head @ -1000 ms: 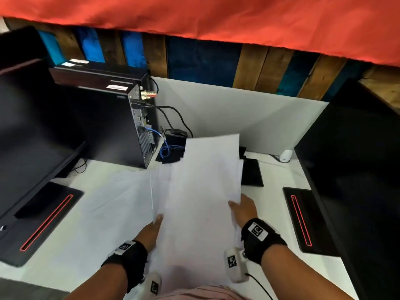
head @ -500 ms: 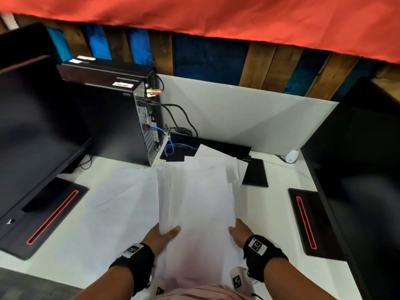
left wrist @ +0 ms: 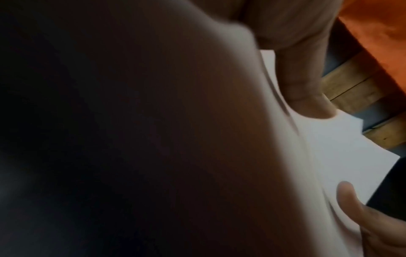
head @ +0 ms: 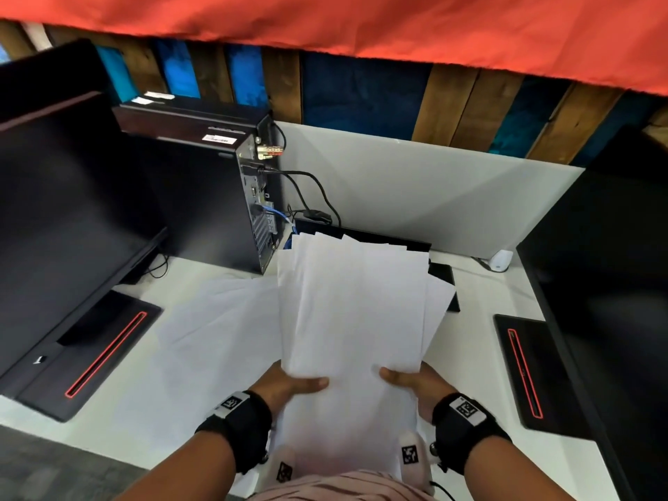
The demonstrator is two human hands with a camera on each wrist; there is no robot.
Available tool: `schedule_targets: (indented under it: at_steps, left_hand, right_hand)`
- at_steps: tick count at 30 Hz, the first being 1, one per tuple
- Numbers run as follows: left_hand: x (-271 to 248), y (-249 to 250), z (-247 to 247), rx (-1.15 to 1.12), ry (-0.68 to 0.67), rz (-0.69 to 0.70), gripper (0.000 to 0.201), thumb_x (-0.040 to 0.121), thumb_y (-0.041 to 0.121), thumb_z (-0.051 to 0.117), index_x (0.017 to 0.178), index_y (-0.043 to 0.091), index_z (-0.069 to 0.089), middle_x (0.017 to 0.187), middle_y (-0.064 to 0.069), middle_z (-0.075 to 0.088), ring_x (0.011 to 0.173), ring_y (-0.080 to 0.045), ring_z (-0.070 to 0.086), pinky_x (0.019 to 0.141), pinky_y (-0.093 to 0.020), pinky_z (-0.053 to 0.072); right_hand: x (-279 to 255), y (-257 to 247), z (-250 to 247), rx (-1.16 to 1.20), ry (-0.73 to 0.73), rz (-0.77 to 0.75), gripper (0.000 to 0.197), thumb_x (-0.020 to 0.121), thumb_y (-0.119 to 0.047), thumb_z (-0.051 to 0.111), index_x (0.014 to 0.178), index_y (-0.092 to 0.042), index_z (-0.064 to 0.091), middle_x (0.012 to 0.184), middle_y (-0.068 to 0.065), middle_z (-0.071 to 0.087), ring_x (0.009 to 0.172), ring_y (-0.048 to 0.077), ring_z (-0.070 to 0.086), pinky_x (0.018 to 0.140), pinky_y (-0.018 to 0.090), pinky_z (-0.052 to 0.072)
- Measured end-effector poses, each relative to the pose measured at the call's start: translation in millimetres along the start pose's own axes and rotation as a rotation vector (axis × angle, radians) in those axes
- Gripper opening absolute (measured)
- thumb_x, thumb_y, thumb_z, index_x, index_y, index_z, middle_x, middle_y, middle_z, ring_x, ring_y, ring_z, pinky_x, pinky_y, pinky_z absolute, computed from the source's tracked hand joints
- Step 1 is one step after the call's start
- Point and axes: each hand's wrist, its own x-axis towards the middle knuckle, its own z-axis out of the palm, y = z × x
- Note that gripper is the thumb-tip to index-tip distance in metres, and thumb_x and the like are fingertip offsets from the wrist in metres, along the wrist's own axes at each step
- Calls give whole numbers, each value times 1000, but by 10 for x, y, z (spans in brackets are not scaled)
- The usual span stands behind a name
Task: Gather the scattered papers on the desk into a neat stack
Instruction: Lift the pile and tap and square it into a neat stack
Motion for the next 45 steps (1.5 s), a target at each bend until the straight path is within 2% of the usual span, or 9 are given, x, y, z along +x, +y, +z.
schedule_targets:
  at_steps: [4, 8, 12, 15, 20, 25, 31, 39, 45]
  left_hand:
    - [-2, 59, -88, 109, 1, 0, 41, 65, 16, 84, 103, 17, 69, 97, -3, 77, 94, -21, 71, 83, -35, 57]
    - [136, 100, -532, 260, 368, 79, 29, 81, -8, 59, 77, 20, 64, 72, -1, 68, 82, -25, 62, 60, -20, 48]
    - [192, 192, -1289, 629, 737, 38, 15, 79, 14, 69, 94, 15, 67, 108, -17, 68, 106, -35, 62, 88, -31, 48]
    - [130, 269, -1651, 857, 854, -169, 58, 76, 38, 71, 126, 17, 51, 133, -17, 52, 124, -36, 47, 107, -41, 36]
    - [162, 209, -1819, 961, 780, -277, 85, 70, 58, 66, 140, 24, 32, 137, -14, 47, 125, -38, 46, 104, -49, 38]
    - [152, 161, -1635, 755, 711, -201, 62, 85, 46, 58, 134, 12, 40, 126, -25, 58, 114, -40, 57, 90, -39, 45]
    - [42, 60, -1541, 577, 550, -137, 34, 74, 40, 74, 95, 13, 71, 95, -12, 74, 92, -30, 68, 80, -33, 51]
    - [-120, 263, -1159, 509, 691, 95, 103, 70, 5, 75, 146, 37, 14, 113, -16, 62, 109, -38, 60, 98, -42, 45]
    - [-162, 496, -824, 229, 734, 2, 111, 69, 22, 81, 150, 12, 6, 138, -19, 50, 124, -33, 52, 104, -39, 41]
  right_hand:
    - [81, 74, -29, -83, 156, 1, 101, 8, -36, 96, 100, -2, 69, 99, 20, 72, 91, 31, 68, 85, 41, 53]
    - [144, 162, -87, -332, 375, 55, 61, 65, -9, 84, 119, 7, 58, 120, 22, 63, 108, 32, 60, 97, 33, 43]
    - [223, 296, -172, -502, 420, 160, 64, 78, -9, 74, 134, 7, 46, 135, 21, 53, 125, 32, 52, 105, 31, 37]
    - [256, 262, -142, -556, 435, 231, 80, 78, -20, 74, 141, 8, 32, 145, 20, 42, 133, 29, 44, 113, 30, 31]
    - [323, 268, -112, -628, 479, 269, 81, 80, -23, 73, 142, 8, 31, 146, 20, 40, 133, 29, 43, 114, 30, 30]
    - [379, 287, -175, -691, 484, 319, 67, 83, -20, 70, 136, 9, 41, 139, 22, 49, 127, 32, 50, 105, 31, 38]
    - [361, 228, -154, -701, 518, 330, 66, 90, -33, 59, 135, 9, 37, 143, 19, 45, 132, 28, 45, 109, 27, 34]
    - [329, 184, -139, -656, 542, 281, 69, 91, -33, 58, 139, 10, 32, 146, 19, 41, 134, 27, 42, 110, 27, 32]
    - [315, 272, -212, -501, 488, 269, 67, 80, -14, 73, 135, 10, 43, 137, 23, 51, 125, 35, 50, 110, 38, 37]
